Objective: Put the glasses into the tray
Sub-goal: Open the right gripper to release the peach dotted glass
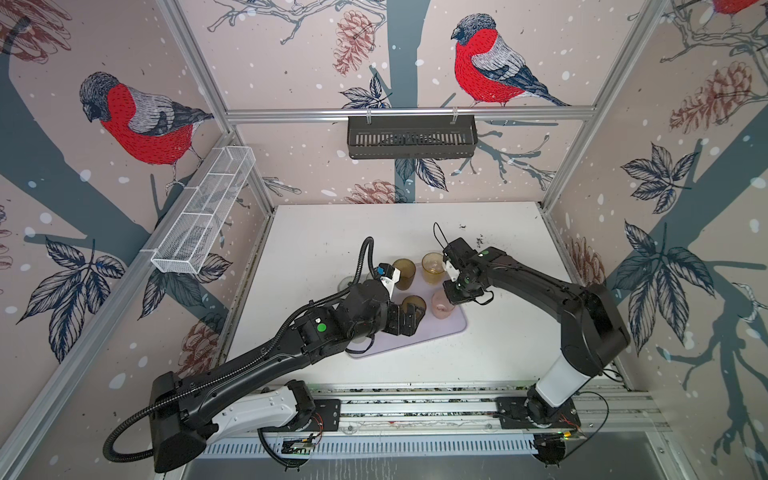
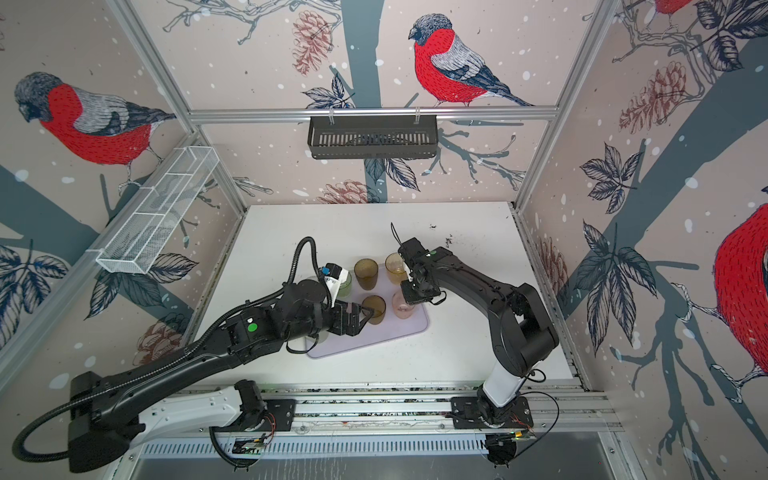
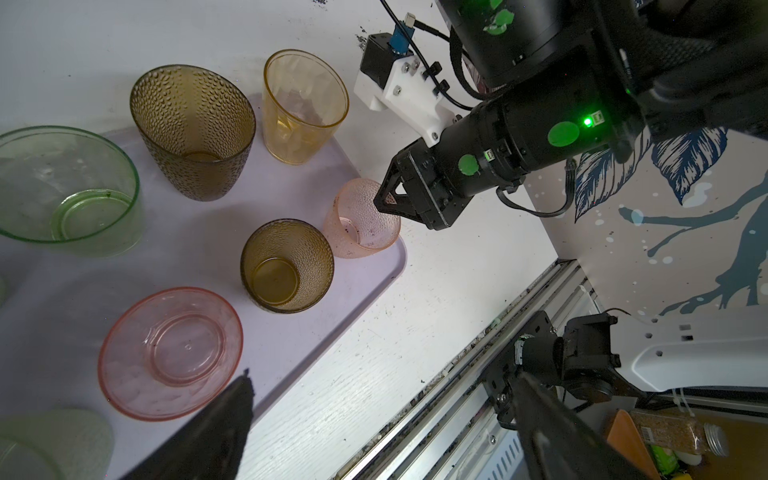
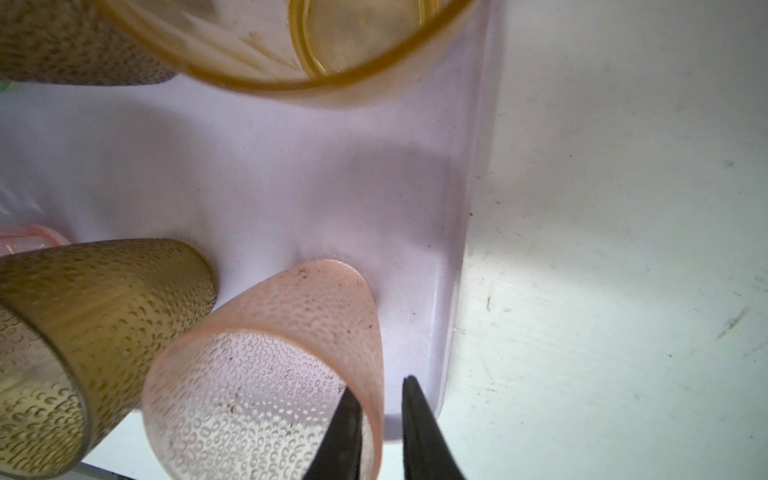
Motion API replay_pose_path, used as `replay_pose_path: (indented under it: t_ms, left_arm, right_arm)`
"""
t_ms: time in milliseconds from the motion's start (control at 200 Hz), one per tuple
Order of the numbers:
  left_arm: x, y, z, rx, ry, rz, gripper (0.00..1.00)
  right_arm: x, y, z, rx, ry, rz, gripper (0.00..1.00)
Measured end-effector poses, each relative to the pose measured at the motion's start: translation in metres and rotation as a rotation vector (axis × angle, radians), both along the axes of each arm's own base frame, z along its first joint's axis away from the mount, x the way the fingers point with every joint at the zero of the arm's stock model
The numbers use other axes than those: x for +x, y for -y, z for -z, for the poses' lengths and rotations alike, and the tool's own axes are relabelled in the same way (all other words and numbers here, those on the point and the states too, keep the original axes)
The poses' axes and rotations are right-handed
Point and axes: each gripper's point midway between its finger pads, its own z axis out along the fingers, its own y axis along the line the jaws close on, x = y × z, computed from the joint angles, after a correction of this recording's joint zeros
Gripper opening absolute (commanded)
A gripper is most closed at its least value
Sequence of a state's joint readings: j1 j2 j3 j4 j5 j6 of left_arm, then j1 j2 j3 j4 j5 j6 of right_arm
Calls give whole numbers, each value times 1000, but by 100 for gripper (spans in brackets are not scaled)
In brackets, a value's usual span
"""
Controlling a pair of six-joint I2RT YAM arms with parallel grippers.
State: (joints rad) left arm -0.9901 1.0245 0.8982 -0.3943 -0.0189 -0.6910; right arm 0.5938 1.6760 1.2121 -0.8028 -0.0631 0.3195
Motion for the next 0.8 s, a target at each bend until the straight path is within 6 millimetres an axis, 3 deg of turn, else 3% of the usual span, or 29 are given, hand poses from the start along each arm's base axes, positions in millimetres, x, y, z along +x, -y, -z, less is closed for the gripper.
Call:
replay_pose_path:
  t_ms: [375, 800]
  left_arm:
    - [1, -1, 0, -1, -3, -2, 97]
    - [24, -25, -22, -55, -10, -62, 97]
  right_arm:
    - [2, -1, -11, 21, 24, 17, 33]
    - [18, 6, -57, 158, 134, 70, 46]
